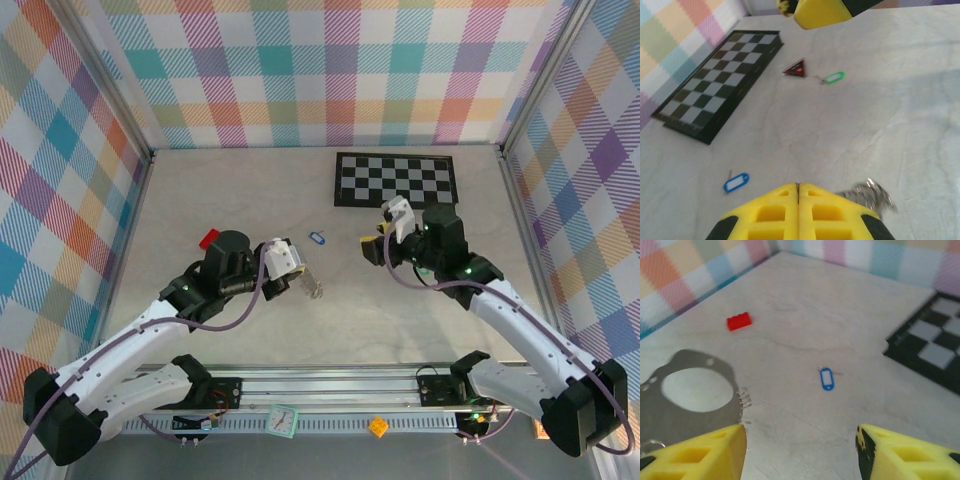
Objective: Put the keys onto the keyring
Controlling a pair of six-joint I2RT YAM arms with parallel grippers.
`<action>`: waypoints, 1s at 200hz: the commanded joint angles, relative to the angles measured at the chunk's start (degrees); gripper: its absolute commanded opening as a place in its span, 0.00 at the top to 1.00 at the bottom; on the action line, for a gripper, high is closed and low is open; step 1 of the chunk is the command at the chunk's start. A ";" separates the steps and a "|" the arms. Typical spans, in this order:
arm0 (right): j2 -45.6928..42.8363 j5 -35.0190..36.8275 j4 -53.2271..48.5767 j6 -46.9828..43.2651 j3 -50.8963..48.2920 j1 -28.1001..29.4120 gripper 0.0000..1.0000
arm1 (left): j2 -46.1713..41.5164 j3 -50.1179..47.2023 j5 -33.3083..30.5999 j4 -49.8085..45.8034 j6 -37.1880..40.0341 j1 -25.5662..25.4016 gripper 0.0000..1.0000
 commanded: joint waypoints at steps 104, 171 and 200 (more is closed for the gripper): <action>-0.10 -22.37 16.62 -13.27 -10.32 3.29 0.65 | 6.33 -4.71 19.46 20.50 -4.63 -0.67 1.00; 4.61 -21.24 21.43 -13.36 -10.95 7.22 0.70 | 6.51 -5.72 18.96 22.40 -4.27 -0.68 1.00; 6.08 -22.63 23.10 -12.95 -10.90 8.68 0.71 | 6.65 -7.23 19.36 26.14 -6.43 -0.68 1.00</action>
